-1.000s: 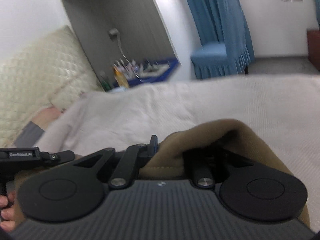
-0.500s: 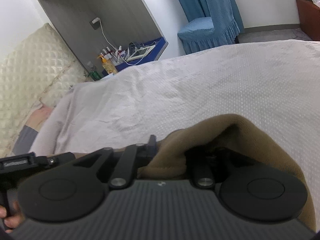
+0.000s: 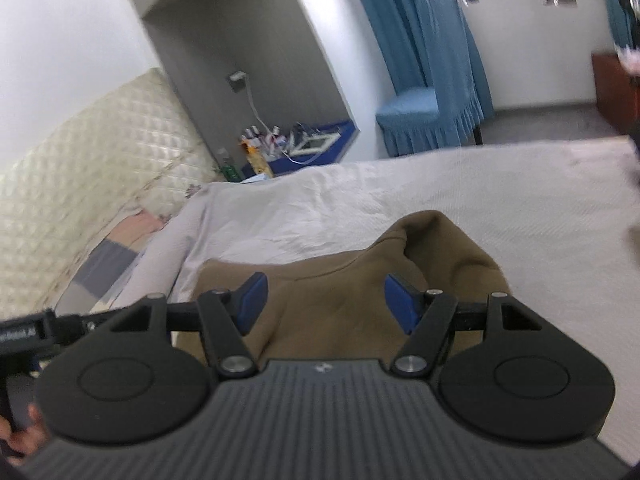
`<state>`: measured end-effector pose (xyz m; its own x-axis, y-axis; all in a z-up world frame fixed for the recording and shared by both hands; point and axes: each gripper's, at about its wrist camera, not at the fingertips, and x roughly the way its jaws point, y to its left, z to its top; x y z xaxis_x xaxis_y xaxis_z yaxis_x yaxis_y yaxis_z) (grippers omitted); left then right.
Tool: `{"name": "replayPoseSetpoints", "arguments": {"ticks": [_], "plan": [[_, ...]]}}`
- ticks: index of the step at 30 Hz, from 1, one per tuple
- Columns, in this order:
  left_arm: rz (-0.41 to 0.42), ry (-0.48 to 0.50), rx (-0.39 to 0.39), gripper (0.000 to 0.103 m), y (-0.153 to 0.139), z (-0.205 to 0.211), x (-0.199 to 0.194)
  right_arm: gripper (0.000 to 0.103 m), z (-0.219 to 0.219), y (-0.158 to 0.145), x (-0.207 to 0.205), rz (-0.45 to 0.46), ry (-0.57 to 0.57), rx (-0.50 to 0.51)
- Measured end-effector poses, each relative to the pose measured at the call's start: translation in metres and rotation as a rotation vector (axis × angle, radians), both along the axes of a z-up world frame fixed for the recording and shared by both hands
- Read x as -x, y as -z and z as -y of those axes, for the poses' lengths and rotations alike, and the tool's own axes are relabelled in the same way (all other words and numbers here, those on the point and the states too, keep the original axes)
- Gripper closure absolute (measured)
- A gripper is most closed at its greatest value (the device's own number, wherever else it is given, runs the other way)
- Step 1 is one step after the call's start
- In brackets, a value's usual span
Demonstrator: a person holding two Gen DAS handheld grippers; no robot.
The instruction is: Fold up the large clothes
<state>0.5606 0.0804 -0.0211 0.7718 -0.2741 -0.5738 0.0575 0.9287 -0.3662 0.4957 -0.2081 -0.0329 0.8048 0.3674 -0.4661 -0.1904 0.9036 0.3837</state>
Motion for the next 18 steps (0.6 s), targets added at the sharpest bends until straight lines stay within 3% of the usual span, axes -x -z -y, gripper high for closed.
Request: {"name": "replayPoseSetpoints", "arguments": {"ticks": [10,18], "plan": [[0.095,0.003,-0.068,0.018,-0.04,0.028,0.17,0.035,0.001,-0.03,0.153,0.13,-0.031,0.074],[0.128,0.022,-0.088,0.019,-0.014,0.046,0.266,0.035,0.0,-0.019,0.246,0.186,-0.051,0.125]]}}
